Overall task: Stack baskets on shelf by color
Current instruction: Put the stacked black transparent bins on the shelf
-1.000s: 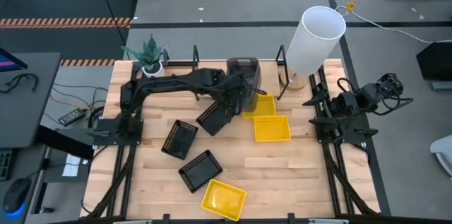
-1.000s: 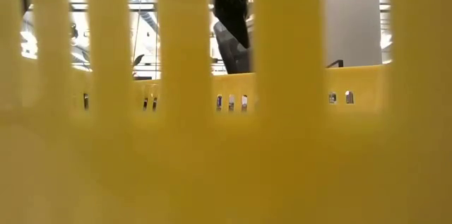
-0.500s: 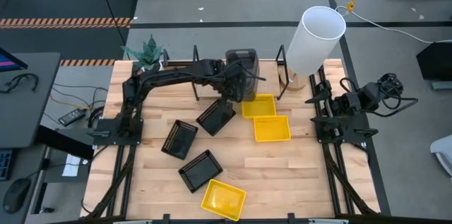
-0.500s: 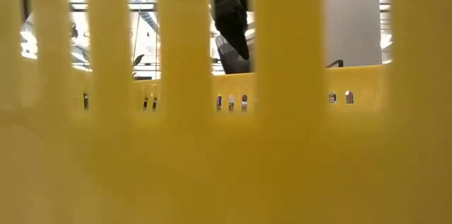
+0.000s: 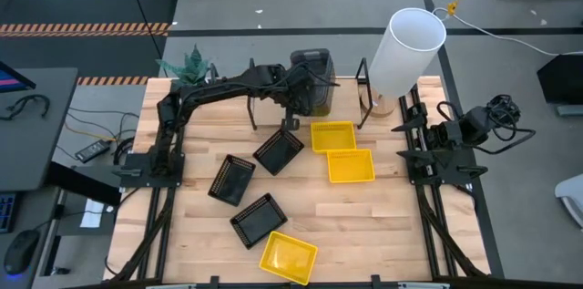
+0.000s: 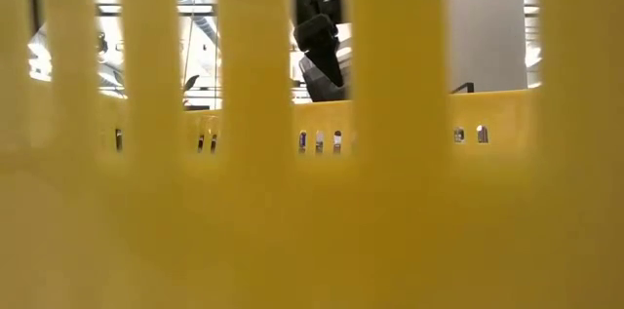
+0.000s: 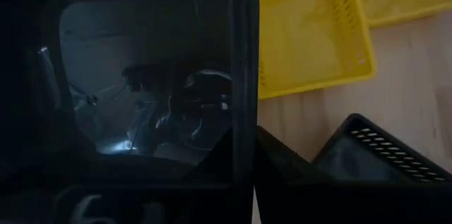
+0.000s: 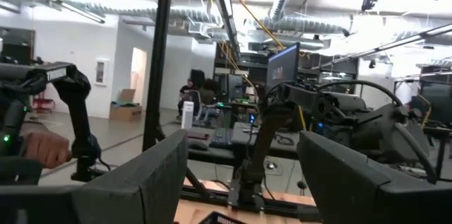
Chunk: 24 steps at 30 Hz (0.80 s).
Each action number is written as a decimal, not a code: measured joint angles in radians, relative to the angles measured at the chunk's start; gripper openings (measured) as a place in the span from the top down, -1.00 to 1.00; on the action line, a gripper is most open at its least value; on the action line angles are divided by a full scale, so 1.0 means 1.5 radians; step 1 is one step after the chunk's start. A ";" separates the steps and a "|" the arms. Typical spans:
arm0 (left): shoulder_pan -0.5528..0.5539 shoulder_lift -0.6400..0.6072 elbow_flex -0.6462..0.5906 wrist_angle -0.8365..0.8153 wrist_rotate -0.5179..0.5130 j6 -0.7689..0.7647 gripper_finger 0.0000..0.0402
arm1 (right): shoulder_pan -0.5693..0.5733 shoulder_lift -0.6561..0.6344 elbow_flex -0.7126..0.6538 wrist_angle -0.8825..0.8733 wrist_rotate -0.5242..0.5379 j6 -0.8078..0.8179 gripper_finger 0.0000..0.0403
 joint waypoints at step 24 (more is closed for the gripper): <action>0.012 0.000 0.000 0.088 -0.002 0.019 0.90 | 0.000 0.000 0.000 -0.025 0.016 -0.010 -0.34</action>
